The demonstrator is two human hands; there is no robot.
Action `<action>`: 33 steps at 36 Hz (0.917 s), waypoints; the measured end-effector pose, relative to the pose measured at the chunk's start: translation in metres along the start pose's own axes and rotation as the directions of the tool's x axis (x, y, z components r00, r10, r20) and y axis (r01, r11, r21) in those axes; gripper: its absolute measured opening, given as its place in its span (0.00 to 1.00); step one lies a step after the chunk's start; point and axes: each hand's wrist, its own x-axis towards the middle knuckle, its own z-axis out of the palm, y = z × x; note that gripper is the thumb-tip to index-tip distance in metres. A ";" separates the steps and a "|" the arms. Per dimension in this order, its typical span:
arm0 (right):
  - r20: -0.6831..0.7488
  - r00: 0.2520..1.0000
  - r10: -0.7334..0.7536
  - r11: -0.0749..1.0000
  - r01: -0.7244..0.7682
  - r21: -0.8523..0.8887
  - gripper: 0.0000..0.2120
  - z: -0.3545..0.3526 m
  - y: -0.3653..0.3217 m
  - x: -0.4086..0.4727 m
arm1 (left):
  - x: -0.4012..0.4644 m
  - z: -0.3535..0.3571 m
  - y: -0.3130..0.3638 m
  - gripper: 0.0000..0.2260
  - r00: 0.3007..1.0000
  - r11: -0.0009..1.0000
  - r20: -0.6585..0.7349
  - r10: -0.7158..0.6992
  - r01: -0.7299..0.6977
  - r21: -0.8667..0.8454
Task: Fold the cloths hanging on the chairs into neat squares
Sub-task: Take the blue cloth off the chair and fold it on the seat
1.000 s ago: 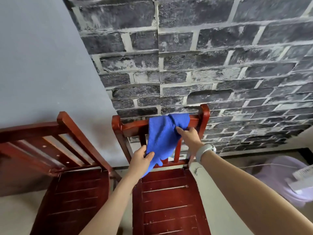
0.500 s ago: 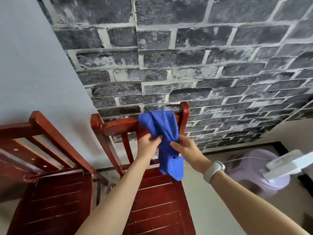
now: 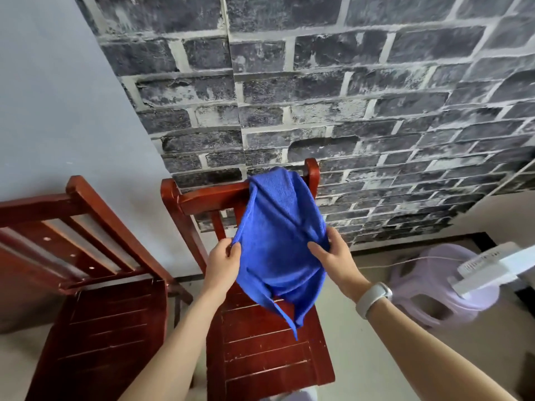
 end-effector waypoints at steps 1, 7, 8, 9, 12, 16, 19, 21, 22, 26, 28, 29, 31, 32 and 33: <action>0.041 0.995 -0.089 0.989 0.093 -0.112 0.10 0.002 0.001 -0.003 | -0.002 0.001 0.002 0.07 1.000 1.000 0.012 0.017 -0.017 0.011; 0.393 0.895 -0.213 0.792 0.393 -0.466 0.24 0.016 0.001 -0.017 | -0.007 0.018 0.023 0.16 0.976 0.989 0.205 -0.072 0.097 -0.113; 0.413 0.889 -0.199 0.791 0.394 -0.467 0.24 0.017 0.001 -0.018 | -0.007 0.020 0.025 0.19 0.966 0.982 0.240 -0.094 0.129 -0.135; 0.430 0.883 -0.190 0.794 0.396 -0.461 0.23 0.017 0.002 -0.020 | -0.008 0.023 0.027 0.21 0.964 0.982 0.251 -0.093 0.131 -0.140; 0.441 0.879 -0.183 0.803 0.392 -0.449 0.22 0.016 0.003 -0.022 | -0.009 0.030 0.029 0.14 0.970 0.984 0.234 -0.064 0.100 -0.146; 0.252 0.958 -0.136 0.923 0.215 -0.320 0.17 0.012 0.002 -0.026 | -0.009 0.034 0.026 0.13 0.965 0.969 0.250 -0.076 0.130 -0.209; 0.068 0.995 -0.074 0.985 0.083 -0.153 0.09 0.013 0.002 -0.025 | -0.012 0.034 0.031 0.07 0.942 0.913 0.312 -0.121 0.229 -0.338; 0.066 0.997 -0.026 0.991 0.035 -0.131 0.05 0.015 0.001 -0.023 | -0.014 0.034 0.035 0.08 0.929 0.893 0.356 -0.102 0.243 -0.380; 0.071 0.997 -0.008 0.992 0.017 -0.126 0.05 0.017 -0.001 -0.022 | -0.015 0.033 0.037 0.08 0.924 0.895 0.374 -0.082 0.233 -0.380; 0.044 0.999 0.000 0.980 0.009 -0.201 0.07 0.023 -0.009 -0.018 | -0.016 0.030 0.042 0.07 0.922 0.918 0.386 -0.029 0.177 -0.356; 0.003 1.000 -0.022 0.961 0.022 -0.277 0.08 0.024 -0.012 -0.018 | -0.016 0.028 0.043 0.06 0.923 0.919 0.385 -0.015 0.165 -0.358; -0.021 0.999 -0.035 0.953 0.027 -0.302 0.07 0.025 -0.014 -0.019 | -0.016 0.028 0.043 0.06 0.923 0.916 0.386 -0.010 0.163 -0.366; -0.054 0.997 -0.056 0.954 0.037 -0.296 0.03 0.025 -0.018 -0.020 | -0.014 0.027 0.043 0.07 0.927 0.910 0.375 -0.016 0.168 -0.378; -0.056 0.997 -0.057 0.963 0.040 -0.267 0.05 0.024 -0.019 -0.020 | -0.013 0.026 0.042 0.07 0.929 0.908 0.371 -0.017 0.169 -0.382; -0.049 0.997 -0.055 0.970 0.042 -0.241 0.08 0.024 -0.019 -0.020 | -0.013 0.026 0.041 0.08 0.929 0.906 0.370 -0.017 0.171 -0.388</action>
